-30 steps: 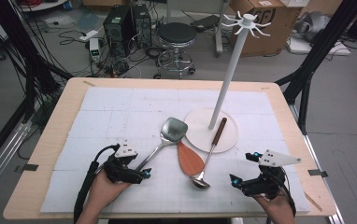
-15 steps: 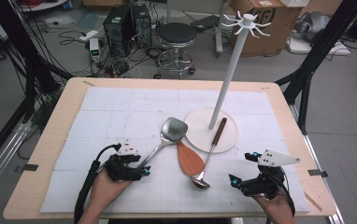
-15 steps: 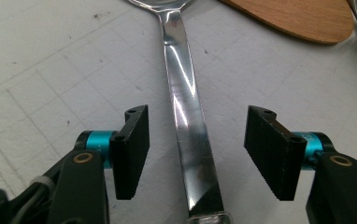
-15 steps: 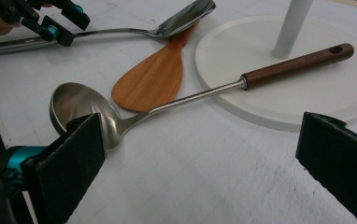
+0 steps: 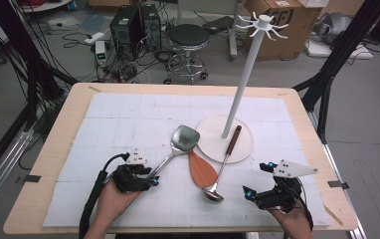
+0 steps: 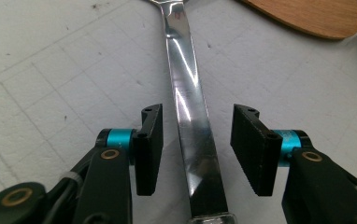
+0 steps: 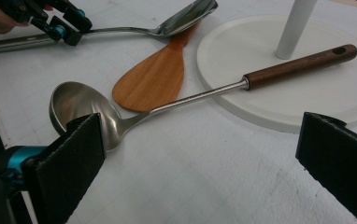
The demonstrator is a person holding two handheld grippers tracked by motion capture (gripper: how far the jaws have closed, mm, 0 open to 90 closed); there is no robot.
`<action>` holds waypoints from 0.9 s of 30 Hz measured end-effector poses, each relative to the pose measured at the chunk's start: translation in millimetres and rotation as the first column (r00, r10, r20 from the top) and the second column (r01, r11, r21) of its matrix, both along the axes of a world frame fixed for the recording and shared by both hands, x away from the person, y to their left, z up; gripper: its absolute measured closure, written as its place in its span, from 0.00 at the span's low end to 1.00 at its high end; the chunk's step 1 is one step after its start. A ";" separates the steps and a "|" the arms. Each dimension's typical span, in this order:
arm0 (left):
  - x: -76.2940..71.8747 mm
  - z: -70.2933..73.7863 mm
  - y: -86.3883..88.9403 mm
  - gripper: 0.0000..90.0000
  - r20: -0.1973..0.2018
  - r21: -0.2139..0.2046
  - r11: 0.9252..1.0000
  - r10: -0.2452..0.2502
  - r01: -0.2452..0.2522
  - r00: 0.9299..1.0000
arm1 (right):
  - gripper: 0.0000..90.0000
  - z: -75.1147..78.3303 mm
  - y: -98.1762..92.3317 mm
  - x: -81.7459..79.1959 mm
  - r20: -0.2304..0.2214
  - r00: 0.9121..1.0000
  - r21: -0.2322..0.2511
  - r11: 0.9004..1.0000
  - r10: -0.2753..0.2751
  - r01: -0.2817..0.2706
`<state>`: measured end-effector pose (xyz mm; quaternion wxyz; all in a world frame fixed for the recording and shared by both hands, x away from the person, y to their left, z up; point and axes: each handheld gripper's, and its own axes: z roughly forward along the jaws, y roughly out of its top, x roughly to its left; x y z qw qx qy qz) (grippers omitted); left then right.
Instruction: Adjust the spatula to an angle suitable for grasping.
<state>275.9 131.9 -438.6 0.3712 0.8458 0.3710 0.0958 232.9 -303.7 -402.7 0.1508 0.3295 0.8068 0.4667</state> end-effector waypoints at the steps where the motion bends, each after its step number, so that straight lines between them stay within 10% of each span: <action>1: 0.0 0.0 0.0 0.62 0.000 0.000 1.000 0.000 0.000 1.000 | 0.01 0.0 0.0 0.0 0.000 1.000 -0.001 1.000 0.000 0.000; 27: 1.8 -1.8 -0.6 0.77 -0.003 0.005 1.000 -0.006 0.006 1.000 | 0.01 -0.8 1.8 0.4 0.004 1.000 -0.009 1.000 0.006 -0.006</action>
